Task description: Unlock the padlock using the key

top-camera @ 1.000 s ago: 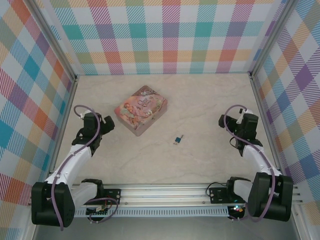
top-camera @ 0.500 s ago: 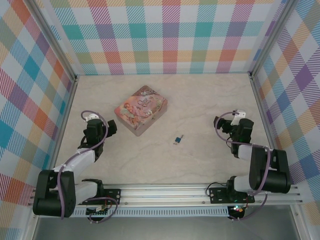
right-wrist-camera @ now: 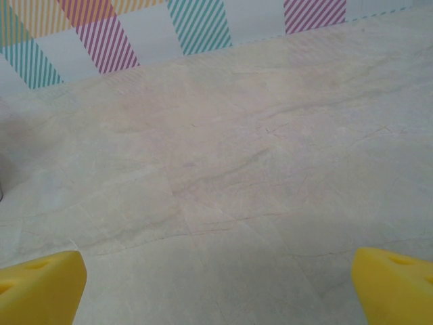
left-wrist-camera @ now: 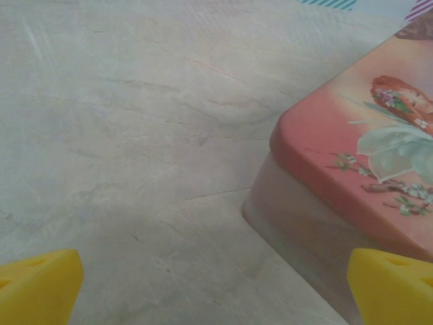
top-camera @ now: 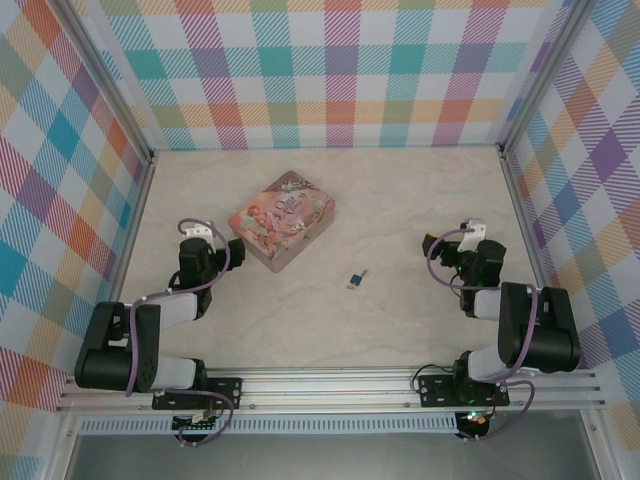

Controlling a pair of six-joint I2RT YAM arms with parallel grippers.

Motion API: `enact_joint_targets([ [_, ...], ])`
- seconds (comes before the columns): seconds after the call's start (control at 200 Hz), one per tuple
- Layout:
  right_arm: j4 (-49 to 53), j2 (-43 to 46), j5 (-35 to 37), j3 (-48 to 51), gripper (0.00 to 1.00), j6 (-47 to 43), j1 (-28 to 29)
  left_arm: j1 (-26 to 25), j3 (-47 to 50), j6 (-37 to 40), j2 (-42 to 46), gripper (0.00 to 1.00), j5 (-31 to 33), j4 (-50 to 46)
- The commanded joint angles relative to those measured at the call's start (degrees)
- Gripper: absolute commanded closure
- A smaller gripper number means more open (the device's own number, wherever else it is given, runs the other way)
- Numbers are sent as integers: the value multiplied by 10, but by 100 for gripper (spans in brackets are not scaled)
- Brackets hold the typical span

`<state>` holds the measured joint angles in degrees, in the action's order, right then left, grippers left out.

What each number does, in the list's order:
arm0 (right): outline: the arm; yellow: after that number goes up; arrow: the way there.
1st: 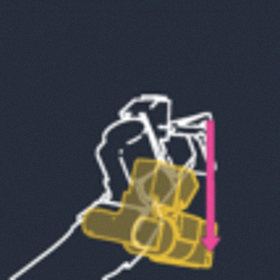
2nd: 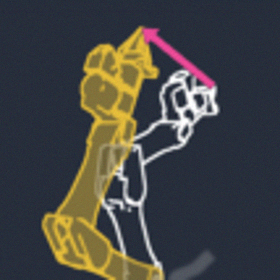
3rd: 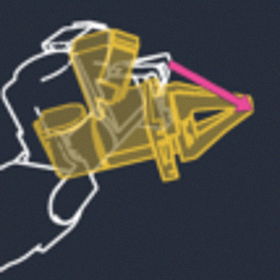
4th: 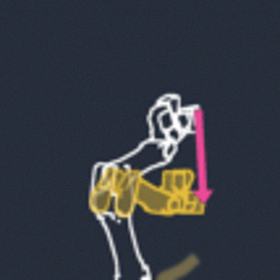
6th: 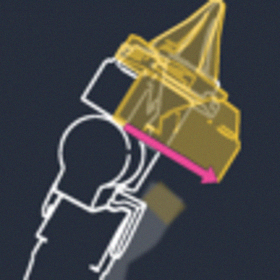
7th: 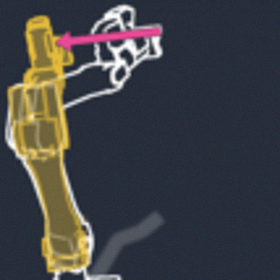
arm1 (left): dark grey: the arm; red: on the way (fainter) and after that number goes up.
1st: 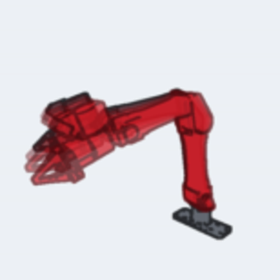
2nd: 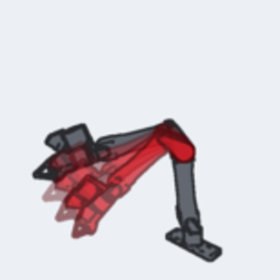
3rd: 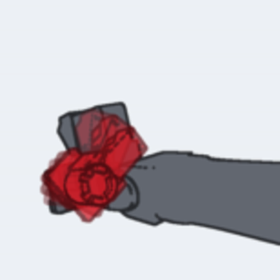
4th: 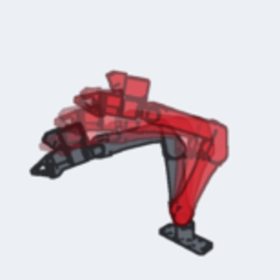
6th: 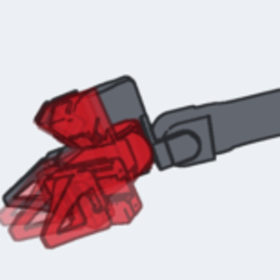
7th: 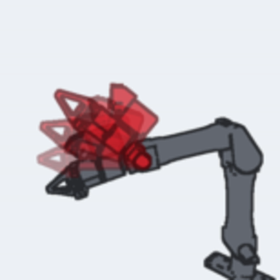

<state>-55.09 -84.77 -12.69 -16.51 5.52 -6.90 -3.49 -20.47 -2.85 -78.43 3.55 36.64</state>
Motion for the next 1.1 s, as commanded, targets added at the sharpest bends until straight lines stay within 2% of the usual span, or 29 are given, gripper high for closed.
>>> enact_joint_targets([
  [0.0, -53, -41, -14, -11, 0, -27, 17, 9, 6, 41, -14, 0, -31, 90],
  [0.04, 20, -24, -4, -34, 0, -32, 19, 10, 23, 44, -33, 0, -34, 142],
  [0.17, 48, -35, 22, -59, 0, -41, 36, 11, 35, 49, -114, 0, -48, 239],
  [0.31, 64, -33, 34, -64, 0, -42, 41, 14, -38, 48, -115, 0, -49, 96],
  [1.095, 70, -32, 56, -68, 0, -47, 52, 16, -31, 40, -115, 0, -35, 110],
])
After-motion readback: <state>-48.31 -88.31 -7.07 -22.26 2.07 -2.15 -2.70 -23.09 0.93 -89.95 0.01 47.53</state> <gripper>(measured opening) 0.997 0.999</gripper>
